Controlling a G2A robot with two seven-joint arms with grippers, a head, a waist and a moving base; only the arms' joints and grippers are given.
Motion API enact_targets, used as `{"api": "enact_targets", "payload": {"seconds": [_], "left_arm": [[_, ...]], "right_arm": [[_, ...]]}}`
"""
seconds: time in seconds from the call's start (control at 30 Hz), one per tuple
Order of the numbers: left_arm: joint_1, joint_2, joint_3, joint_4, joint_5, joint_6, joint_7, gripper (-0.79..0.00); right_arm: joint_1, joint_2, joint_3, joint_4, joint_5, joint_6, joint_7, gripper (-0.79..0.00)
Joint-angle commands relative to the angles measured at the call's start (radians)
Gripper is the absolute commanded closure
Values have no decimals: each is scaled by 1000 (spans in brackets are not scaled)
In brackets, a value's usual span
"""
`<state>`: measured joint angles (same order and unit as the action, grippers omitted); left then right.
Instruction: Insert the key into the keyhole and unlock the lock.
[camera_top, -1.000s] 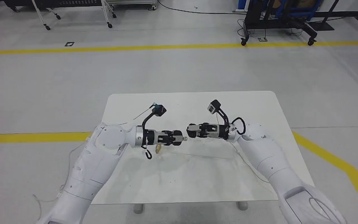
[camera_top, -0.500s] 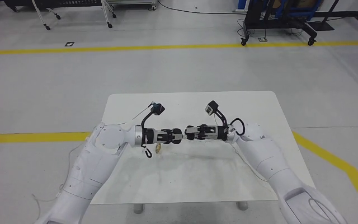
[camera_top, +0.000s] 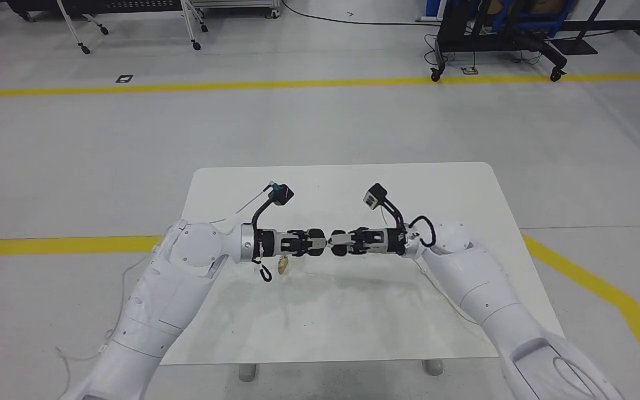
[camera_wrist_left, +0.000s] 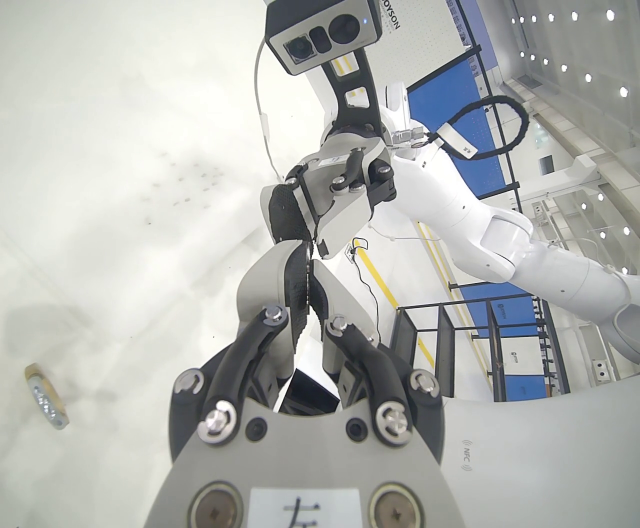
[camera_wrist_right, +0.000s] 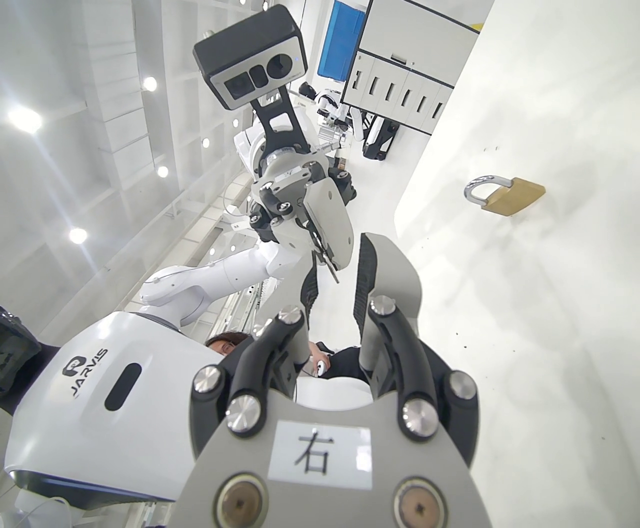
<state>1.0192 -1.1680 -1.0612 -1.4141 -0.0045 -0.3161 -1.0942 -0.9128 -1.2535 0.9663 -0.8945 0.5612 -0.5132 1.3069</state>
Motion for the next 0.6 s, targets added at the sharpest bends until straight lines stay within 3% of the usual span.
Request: {"api": "enact_targets", "payload": {"seconds": [0.0,0.23,0.33,0.37,0.57], "left_arm": [[0,1,2,-1,-1,1,1,0],[-2,3,9,-2,-2,4,7,0],[-5,4,15,-2,0,6,10,0],[-6,4,17,-2,2,5,10,0],[-11,6,22,2,-5,2,8,-28]], "right_arm": [[0,2,-3,-2,1,-1,-1,-148],[-6,9,-13,-23,2,-3,-3,-99],[-11,14,-17,-34,-1,-8,-8,-55],[-13,15,-18,-37,-4,-10,-10,0],[-17,23,-22,-46,-12,-22,-22,0]]}}
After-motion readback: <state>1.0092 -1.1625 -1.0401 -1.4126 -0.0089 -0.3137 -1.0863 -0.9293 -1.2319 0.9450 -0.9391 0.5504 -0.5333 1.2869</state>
